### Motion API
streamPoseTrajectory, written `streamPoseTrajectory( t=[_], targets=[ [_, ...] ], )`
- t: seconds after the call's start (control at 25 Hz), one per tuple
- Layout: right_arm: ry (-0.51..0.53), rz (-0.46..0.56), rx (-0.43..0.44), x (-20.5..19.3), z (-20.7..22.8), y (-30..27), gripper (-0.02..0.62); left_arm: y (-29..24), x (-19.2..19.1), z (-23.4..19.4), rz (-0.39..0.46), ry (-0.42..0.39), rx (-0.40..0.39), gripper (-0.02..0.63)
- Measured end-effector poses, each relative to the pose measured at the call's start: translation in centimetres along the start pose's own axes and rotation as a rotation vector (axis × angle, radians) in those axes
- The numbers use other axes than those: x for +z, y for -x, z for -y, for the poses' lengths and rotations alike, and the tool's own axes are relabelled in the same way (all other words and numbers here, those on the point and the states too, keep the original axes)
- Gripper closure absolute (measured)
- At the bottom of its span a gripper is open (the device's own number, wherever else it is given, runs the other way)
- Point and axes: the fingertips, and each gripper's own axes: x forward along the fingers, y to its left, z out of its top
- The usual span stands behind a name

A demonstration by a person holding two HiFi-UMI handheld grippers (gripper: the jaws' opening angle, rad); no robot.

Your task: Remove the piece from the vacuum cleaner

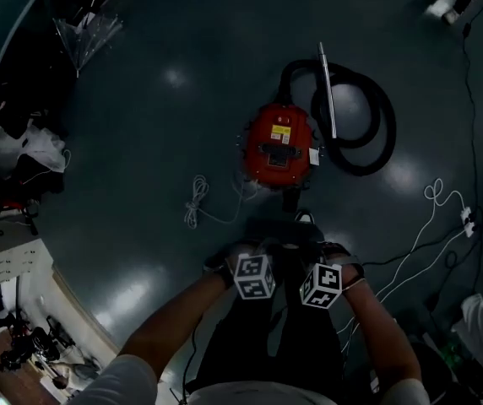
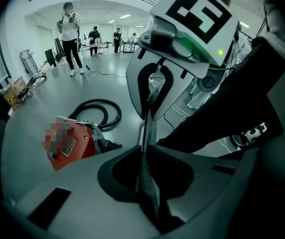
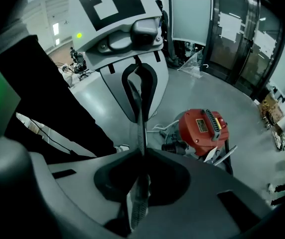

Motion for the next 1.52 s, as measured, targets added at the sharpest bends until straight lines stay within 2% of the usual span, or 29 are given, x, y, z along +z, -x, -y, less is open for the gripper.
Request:
streamPoseTrajectory(
  t=[0.32, 0.6, 0.76, 1.16, 1.52],
  targets=[
    [-0.039, 0.044, 0.041, 6.7, -5.5, 14.4, 0.548, 13.6, 5.6, 6.8, -0.023, -0.018, -0.066, 0.571],
    [-0.021, 0.071, 0.017, 11.3, -9.3, 23.7, 0.548, 22.8, 9.3, 11.7, 0.028, -0.009, -0.093, 0.571],
    [-0.025, 0.1, -0.003, 13.5, -10.8, 27.5, 0.548, 26.9, 10.6, 13.4, 0.051, -0.045, -0.091, 0.571],
    [0.014, 0.125, -0.039, 16.5, -11.4, 31.9, 0.549, 31.9, 12.1, 14.1, 0.081, -0.131, -0.068, 0.571],
    [0.019, 0.129, -0.036, 16.9, -12.4, 32.8, 0.549, 32.7, 12.3, 15.2, 0.088, -0.145, -0.082, 0.571]
  ],
)
